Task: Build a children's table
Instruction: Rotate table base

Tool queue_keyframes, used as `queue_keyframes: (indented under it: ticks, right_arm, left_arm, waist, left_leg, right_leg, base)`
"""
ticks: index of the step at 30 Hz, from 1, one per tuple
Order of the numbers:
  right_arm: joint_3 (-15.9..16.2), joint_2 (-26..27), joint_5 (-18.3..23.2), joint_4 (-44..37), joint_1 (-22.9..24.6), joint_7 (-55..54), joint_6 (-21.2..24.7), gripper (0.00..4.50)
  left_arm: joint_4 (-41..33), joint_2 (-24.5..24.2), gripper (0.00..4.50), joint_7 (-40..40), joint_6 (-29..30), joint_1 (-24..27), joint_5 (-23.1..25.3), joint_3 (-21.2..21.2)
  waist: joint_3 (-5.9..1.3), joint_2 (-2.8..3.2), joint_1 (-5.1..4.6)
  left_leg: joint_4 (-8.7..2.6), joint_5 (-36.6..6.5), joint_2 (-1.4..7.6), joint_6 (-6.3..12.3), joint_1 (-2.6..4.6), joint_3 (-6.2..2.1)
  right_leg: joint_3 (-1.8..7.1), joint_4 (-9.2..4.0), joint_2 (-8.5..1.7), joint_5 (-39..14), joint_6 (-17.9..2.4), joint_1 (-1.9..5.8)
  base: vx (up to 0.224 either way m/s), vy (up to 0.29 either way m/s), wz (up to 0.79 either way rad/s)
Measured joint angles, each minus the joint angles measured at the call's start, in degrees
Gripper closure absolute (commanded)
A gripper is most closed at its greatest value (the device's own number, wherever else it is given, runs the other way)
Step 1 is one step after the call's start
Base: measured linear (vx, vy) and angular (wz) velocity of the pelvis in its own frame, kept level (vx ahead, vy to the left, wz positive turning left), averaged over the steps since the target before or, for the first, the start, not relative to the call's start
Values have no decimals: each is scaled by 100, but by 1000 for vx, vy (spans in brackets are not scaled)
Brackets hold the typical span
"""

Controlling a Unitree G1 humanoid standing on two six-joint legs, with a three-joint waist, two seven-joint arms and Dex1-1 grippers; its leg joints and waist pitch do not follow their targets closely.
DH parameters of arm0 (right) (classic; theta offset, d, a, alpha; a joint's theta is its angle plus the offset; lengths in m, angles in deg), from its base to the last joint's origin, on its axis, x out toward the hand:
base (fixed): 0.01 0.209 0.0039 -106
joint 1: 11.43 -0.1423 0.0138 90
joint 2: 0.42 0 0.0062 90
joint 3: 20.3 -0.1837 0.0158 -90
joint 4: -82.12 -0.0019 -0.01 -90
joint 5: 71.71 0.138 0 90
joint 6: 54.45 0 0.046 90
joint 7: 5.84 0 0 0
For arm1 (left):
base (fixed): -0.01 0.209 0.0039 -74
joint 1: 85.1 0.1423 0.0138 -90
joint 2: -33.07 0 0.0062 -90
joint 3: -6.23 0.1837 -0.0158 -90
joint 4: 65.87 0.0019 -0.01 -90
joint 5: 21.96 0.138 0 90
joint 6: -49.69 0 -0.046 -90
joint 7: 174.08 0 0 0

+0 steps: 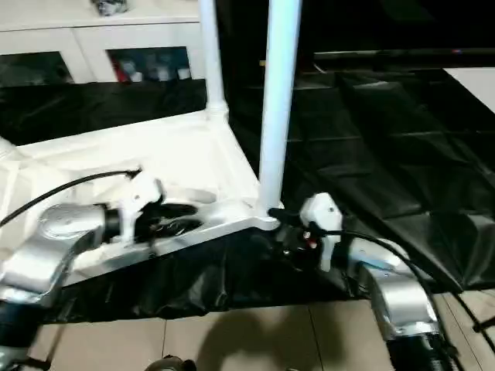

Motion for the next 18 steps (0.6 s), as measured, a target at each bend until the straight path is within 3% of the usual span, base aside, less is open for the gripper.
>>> queue_keyframes:
  ticks: [3,10,18]
  right_arm:
    - [118,217,-212,819,-505,-75,-210,112]
    - [180,627,-679,2410,-1581,-1087,-648,112]
    - [-6,997,-981,4058,-2672,-2323,-1068,112]
  left_arm:
    - [-659,-622,251,-419,616,548,-286,52]
    - [-892,-718,191,-228,899,811,-74,289]
    - [-737,-682,130,581,919,778,456,435]
  waist:
    - [-4,-8,-34]
    - [-1,-21,13]
    - [-3,-33,-25]
  left_leg:
    - [-1,1,1,-1,5,2]
    - [10,2,-1,-4,11,13]
    - [37,2,0,-4,0,13]
  right_leg:
    - [1,6,1,2,-2,-3]
    - [21,12,1,22,-33,11]
    - [26,19,1,34,-32,5]
  base:
    - [0,0,0]
    - [0,0,0]
    - [0,0,0]
